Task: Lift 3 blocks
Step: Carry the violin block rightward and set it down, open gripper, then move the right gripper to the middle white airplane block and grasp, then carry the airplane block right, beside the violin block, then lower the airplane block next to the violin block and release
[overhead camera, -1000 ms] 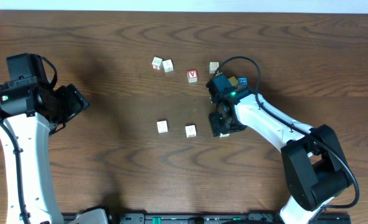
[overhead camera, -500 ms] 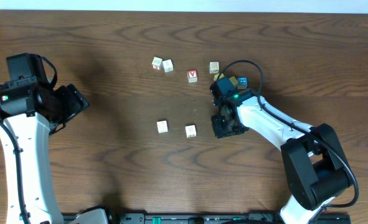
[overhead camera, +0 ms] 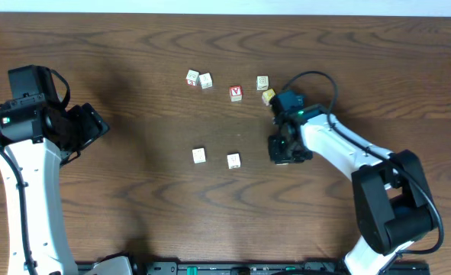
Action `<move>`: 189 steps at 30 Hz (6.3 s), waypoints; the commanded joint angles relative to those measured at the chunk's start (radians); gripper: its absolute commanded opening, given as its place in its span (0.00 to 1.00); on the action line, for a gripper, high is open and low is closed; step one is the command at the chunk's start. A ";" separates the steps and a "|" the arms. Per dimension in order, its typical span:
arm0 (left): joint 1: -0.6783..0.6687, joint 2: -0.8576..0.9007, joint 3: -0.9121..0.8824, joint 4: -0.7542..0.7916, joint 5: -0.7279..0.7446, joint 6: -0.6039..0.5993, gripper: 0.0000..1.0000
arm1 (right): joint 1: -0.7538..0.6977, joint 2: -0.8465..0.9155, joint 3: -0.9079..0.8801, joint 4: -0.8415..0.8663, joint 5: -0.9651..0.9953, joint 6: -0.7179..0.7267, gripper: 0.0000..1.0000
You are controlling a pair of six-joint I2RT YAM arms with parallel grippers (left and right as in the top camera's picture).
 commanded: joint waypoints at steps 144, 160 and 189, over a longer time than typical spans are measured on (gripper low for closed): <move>0.005 0.002 0.010 -0.003 -0.005 -0.009 0.85 | 0.364 0.050 0.074 0.126 0.219 0.273 0.18; 0.005 0.002 0.010 -0.003 -0.005 -0.009 0.85 | 0.149 -0.008 0.076 0.017 0.200 0.264 0.19; 0.005 0.002 0.010 -0.003 -0.005 -0.009 0.85 | 0.114 -0.007 0.063 -0.024 0.282 0.264 0.21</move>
